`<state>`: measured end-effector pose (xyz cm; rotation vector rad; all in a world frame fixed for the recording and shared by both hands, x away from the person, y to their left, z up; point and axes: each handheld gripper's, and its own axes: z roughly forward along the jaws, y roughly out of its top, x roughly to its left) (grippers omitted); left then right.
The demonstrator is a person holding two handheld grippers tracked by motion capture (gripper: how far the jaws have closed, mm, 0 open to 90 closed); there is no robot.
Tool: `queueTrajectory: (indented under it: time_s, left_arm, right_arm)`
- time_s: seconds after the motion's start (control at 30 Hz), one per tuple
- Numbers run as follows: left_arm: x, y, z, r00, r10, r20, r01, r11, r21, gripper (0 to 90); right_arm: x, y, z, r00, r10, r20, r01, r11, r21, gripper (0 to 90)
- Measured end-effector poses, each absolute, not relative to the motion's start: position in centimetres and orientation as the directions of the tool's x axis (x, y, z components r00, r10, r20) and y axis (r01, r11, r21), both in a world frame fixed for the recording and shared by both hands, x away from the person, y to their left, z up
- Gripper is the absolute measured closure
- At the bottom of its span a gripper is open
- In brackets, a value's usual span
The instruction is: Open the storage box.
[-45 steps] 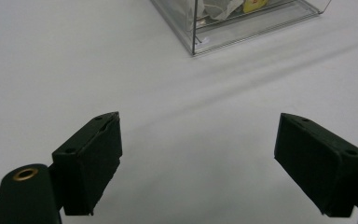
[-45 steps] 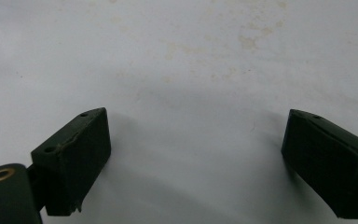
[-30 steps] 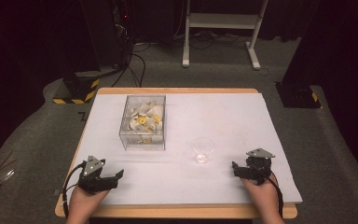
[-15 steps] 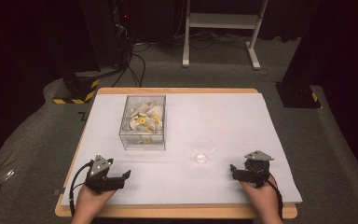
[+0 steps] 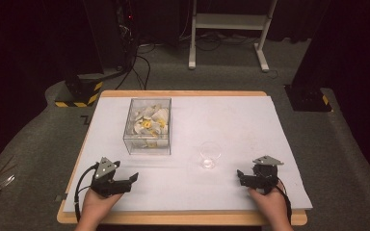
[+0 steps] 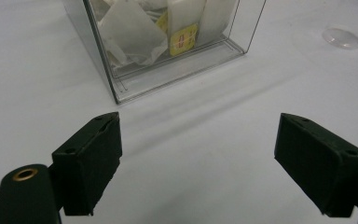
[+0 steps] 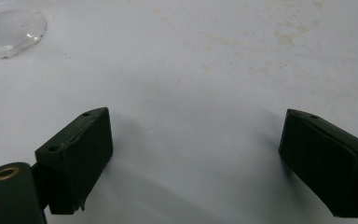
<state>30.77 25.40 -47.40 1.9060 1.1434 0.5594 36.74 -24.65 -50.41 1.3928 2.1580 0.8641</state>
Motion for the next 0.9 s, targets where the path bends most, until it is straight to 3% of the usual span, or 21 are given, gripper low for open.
queueTrajectory:
  time_s: [0.9]
  left_arm:
    - [32.9, 23.9, -46.5, 0.521, 0.853, -0.045, 0.487, -0.254, 0.836, 14.5]
  right_arm:
    - [36.8, -24.7, -50.4, -0.406, 0.914, -0.020, 0.647, 0.303, 0.700, 9.4]
